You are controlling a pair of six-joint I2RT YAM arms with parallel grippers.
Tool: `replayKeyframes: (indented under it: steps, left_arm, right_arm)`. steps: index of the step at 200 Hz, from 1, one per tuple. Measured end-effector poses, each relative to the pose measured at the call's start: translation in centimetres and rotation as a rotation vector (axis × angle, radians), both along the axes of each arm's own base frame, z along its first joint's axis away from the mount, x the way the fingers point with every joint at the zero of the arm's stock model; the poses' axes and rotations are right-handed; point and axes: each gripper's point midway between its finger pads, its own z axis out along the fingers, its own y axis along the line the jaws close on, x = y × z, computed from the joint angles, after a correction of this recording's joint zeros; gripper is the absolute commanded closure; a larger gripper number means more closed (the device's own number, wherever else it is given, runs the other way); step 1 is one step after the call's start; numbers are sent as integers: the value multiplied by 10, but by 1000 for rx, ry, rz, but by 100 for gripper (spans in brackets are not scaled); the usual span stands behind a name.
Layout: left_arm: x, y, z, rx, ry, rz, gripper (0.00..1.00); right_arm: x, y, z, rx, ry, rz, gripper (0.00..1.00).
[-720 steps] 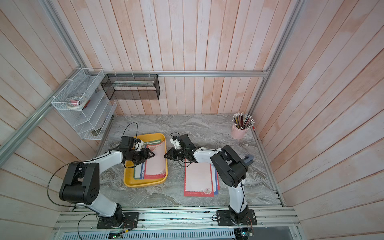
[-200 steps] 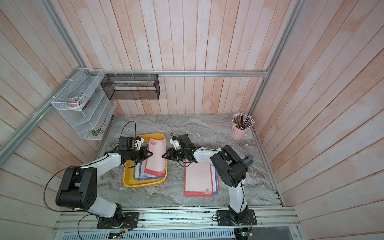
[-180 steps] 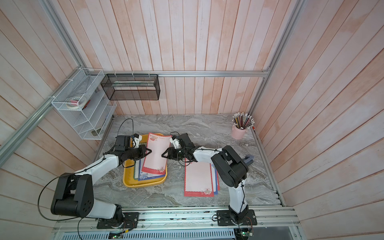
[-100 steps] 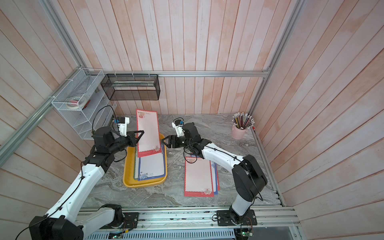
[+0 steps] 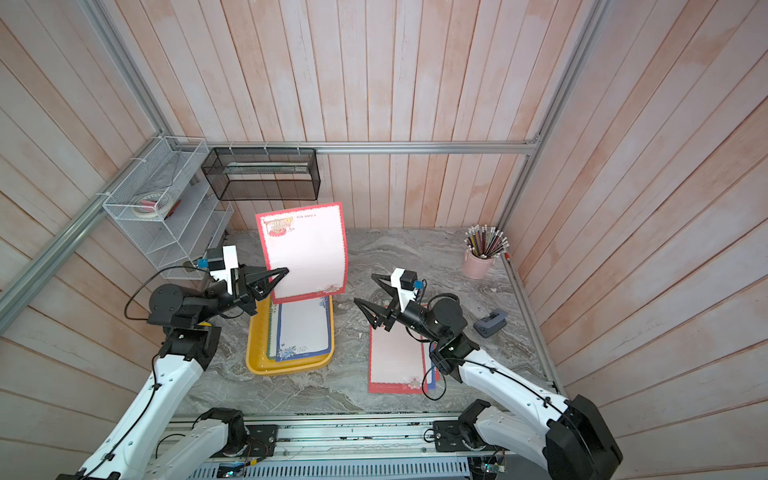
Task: Take out the stationery paper from the storage box
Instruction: Place the stationery paper at the center of the board.
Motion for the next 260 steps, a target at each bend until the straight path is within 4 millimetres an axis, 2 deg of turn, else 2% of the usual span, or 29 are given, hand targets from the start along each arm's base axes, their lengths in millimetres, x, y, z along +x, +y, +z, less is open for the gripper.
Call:
replayKeyframes:
  steps: [15, 30, 53, 90, 111, 144, 182, 226, 260]
  left_arm:
    - [-5, -2, -9, -2, 6, -36, 100]
    - [-9, -3, -10, -4, 3, -59, 100]
    - [-14, -4, -5, -12, -22, -77, 100]
    - [-11, -6, -7, -16, -12, -102, 100]
    - [-8, -7, -10, -20, 0, -109, 100]
    - [-5, -7, -12, -39, 18, -127, 100]
    - [1, -8, -14, -60, 56, -151, 100]
    - [-3, -11, -13, -62, 53, -174, 100]
    - [-7, -13, -14, -50, 45, -189, 100]
  right_arm:
    - [-9, -6, 14, 24, -80, -2, 16]
    - [-15, -11, 24, 43, -136, -10, 16]
    - [-15, -9, 23, 39, -149, -5, 17]
    - [-7, 10, 15, 5, -116, 62, 24]
    - [-6, 23, 21, 15, -113, 115, 34]
    - [-10, 42, 29, 45, -115, 205, 38]
    - [-13, 56, 29, 73, -89, 292, 55]
    - [-15, 59, 39, 106, -96, 332, 71]
    - [-16, 60, 42, 113, -99, 346, 94]
